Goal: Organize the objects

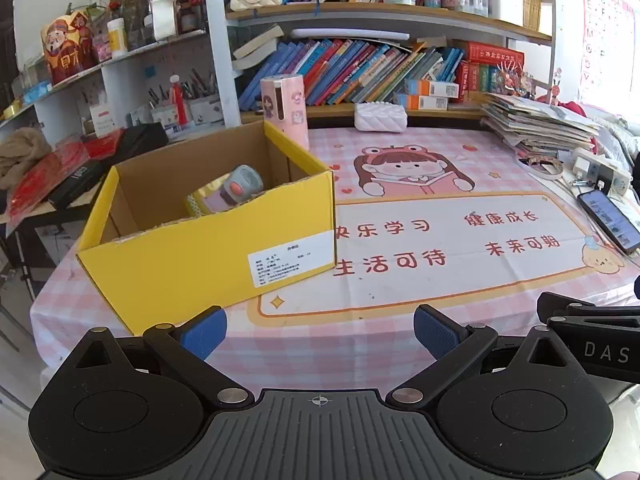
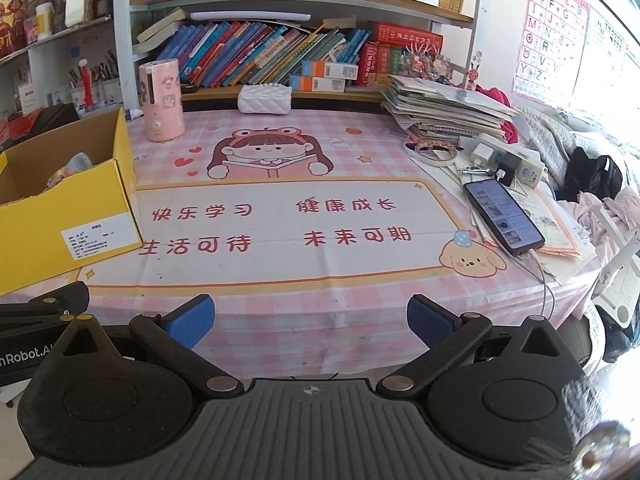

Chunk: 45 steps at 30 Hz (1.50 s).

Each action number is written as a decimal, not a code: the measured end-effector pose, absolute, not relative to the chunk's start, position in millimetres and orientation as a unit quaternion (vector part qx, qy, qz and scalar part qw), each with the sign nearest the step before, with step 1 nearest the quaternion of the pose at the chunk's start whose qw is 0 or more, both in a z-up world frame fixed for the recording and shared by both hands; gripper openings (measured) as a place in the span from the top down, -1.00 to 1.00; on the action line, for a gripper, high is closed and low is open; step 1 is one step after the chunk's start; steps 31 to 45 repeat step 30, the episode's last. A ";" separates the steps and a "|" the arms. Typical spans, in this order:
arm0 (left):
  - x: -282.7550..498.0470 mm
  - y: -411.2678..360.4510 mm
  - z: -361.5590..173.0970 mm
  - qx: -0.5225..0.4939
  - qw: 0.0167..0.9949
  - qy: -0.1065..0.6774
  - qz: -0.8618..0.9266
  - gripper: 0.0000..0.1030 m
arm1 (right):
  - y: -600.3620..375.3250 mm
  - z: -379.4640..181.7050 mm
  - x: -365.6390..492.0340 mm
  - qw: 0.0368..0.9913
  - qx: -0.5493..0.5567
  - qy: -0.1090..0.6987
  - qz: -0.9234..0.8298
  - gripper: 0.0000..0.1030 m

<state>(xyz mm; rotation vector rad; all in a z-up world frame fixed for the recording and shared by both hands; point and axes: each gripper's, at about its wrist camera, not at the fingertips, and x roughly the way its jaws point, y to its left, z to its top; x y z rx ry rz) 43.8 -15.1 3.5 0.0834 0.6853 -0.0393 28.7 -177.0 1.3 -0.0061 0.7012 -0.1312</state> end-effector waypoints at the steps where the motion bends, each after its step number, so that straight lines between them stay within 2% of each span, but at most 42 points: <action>1: 44.1 -15.3 3.3 0.040 0.941 0.337 -0.019 -0.96 | -177.7 1.1 28.7 0.937 -0.002 0.344 -0.064 -1.00; 45: 47.2 -9.8 1.9 0.029 0.937 0.347 -0.005 -0.96 | -172.5 -1.8 28.2 0.935 0.000 0.350 -0.054 -1.00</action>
